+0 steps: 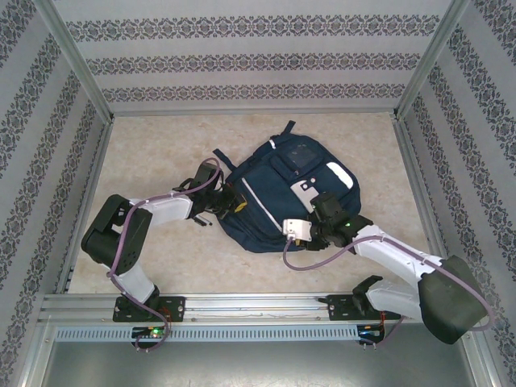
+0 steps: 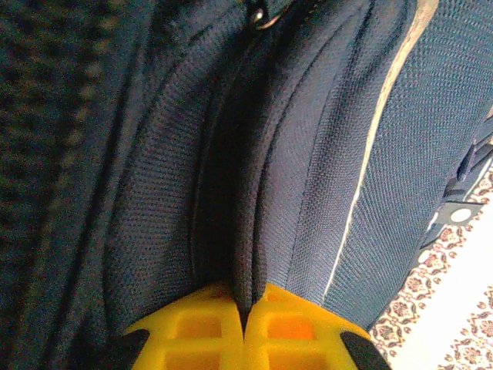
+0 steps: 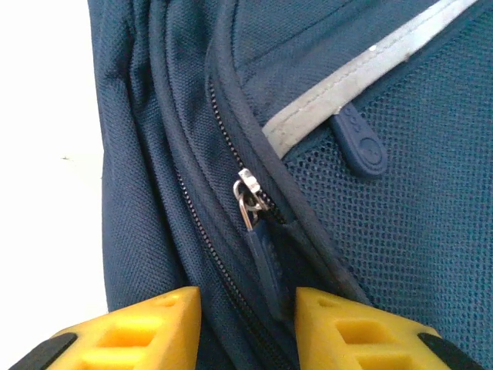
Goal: Pack the student bag
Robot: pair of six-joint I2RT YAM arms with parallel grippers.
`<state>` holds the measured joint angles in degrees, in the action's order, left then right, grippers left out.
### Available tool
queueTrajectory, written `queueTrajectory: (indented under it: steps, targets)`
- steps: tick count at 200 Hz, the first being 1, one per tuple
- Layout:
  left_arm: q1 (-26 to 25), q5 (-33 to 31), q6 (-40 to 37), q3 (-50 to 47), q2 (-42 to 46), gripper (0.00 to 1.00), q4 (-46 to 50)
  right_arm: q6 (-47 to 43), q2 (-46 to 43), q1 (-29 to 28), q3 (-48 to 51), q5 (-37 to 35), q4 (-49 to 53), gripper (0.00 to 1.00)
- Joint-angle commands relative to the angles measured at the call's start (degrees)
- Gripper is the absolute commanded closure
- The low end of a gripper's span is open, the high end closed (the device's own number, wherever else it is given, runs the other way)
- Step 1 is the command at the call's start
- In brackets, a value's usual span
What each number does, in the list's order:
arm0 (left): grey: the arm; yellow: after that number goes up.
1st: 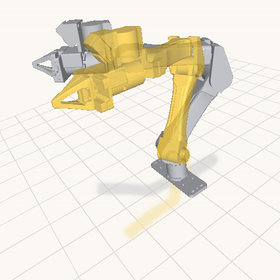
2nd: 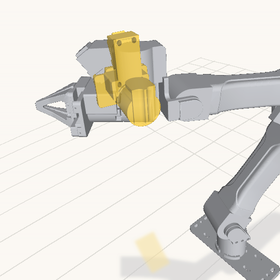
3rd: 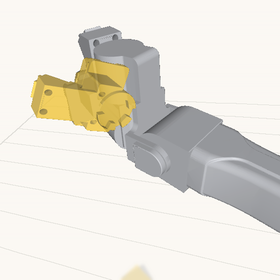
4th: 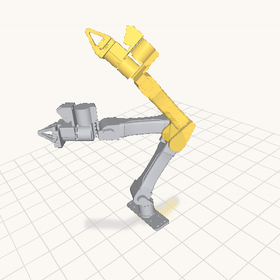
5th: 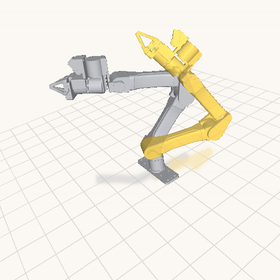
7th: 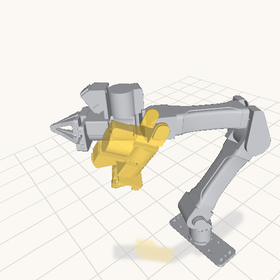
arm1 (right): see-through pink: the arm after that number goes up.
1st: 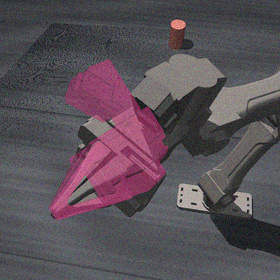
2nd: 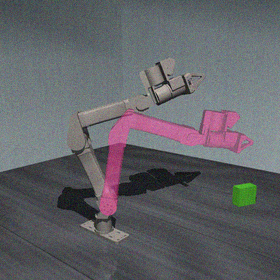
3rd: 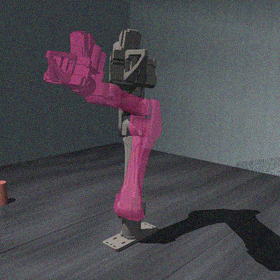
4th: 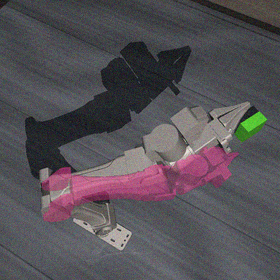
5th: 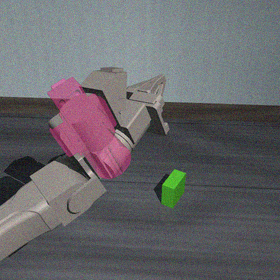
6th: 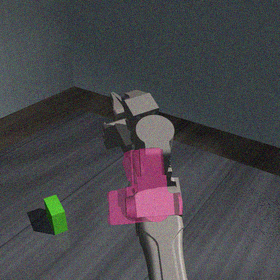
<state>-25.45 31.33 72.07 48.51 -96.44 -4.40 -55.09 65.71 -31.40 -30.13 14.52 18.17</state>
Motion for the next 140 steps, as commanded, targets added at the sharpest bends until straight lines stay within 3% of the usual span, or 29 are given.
queueTrajectory:
  steps: [1, 29, 69, 121, 140]
  targets:
    - [0.96, -1.01, 1.01, -1.78, 1.16, 1.00, 1.04, -0.81, 1.07, -1.33, 1.21, 1.12, -0.69, 0.67]
    - [0.93, -0.81, 0.97, -2.40, 1.43, 1.00, 0.81, -1.07, 1.94, -1.62, 0.56, 5.28, 1.07, 0.74]
    - [0.85, -0.68, 0.99, -3.20, 1.87, 1.00, 0.62, -0.14, 2.32, -1.82, -0.90, 9.49, 3.30, 0.93]
    - [0.85, -0.57, 0.80, -3.16, 2.31, 1.00, 0.54, 0.64, 1.94, -2.93, -1.51, 15.13, 4.40, 0.96]
    - [0.92, -0.48, 0.70, -3.14, 2.31, 1.00, 0.44, 2.17, 2.08, -3.38, -1.46, 13.53, 2.76, 0.84]
